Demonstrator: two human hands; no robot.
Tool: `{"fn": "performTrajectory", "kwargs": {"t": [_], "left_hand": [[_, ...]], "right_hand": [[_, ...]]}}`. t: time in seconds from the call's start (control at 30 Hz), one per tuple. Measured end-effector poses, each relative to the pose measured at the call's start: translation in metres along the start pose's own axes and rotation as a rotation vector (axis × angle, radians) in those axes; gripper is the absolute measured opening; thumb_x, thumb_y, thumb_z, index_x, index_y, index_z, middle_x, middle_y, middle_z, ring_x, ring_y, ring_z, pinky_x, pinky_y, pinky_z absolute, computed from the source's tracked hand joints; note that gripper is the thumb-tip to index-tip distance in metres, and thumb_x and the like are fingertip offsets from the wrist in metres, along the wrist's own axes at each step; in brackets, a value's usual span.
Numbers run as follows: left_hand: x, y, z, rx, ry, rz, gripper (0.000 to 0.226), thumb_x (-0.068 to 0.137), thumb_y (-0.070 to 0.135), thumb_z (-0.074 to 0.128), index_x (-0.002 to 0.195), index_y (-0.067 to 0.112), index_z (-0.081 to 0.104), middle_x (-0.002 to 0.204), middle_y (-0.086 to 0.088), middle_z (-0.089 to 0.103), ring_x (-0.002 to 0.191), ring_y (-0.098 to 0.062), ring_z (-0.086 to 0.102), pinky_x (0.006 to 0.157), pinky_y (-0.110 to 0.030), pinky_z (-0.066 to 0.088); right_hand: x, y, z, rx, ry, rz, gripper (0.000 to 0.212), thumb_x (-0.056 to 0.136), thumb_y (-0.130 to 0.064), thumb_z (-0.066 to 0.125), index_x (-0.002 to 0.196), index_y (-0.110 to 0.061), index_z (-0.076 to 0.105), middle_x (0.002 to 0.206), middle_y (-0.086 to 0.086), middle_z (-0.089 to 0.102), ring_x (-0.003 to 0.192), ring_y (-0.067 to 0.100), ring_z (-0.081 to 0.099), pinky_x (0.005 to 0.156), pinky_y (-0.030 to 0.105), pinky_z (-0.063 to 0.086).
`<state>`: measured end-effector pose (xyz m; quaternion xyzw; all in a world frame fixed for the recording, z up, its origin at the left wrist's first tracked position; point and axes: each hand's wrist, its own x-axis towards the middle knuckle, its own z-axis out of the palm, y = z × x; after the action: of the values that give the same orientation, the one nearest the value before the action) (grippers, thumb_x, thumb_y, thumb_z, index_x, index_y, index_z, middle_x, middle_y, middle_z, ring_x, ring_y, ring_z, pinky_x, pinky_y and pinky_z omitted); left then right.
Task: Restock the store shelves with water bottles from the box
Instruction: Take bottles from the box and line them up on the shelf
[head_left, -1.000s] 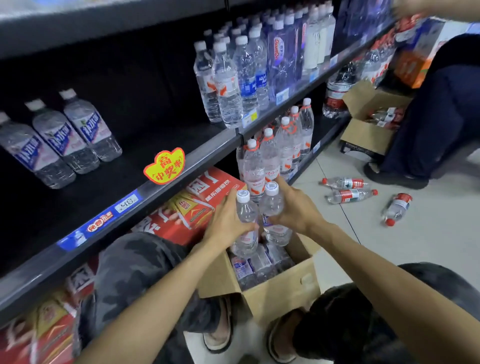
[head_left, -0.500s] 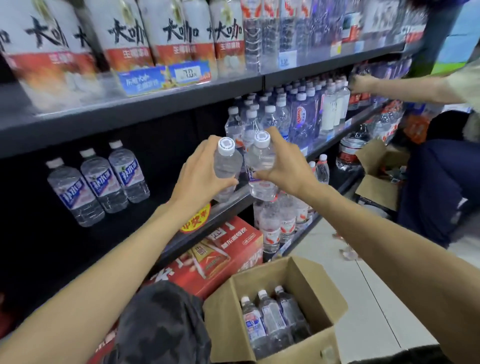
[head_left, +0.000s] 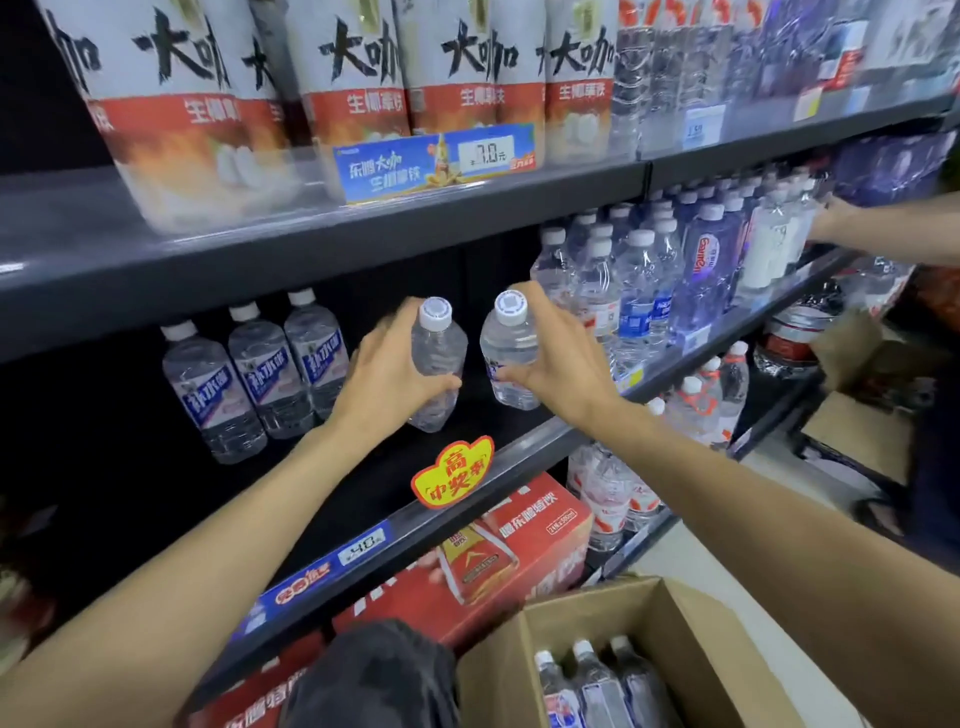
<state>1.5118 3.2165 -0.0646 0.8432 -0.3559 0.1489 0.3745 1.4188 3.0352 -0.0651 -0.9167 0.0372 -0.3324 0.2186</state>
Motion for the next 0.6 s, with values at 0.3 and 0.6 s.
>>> {"fn": "performTrajectory", "kwargs": {"t": [0.3,0.6], "left_hand": [[0.025,-0.056,0.019,-0.041,0.059,-0.302,0.079,0.055,0.042,0.089,0.12,0.018,0.052,0.112,0.0,0.066,0.104,-0.022,0.064,0.089,-0.044,0.053],[0.047,-0.081,0.024,0.021,0.021,-0.307,0.089,0.056,0.055,0.084,0.128,0.02,0.045,0.12,0.003,0.063,0.109,-0.02,0.062,0.09,-0.043,0.053]], "right_hand": [[0.036,0.012,0.063,0.229,-0.115,0.155,0.071,0.068,-0.018,0.082,0.12,-0.032,0.035,0.09,-0.003,0.063,0.073,0.023,0.063,0.067,0.046,0.055],[0.072,0.033,0.091,0.376,-0.24,0.182,0.079,0.077,-0.018,0.081,0.142,-0.012,0.036,0.13,0.008,0.054,0.12,0.024,0.055,0.101,0.042,0.046]]}}
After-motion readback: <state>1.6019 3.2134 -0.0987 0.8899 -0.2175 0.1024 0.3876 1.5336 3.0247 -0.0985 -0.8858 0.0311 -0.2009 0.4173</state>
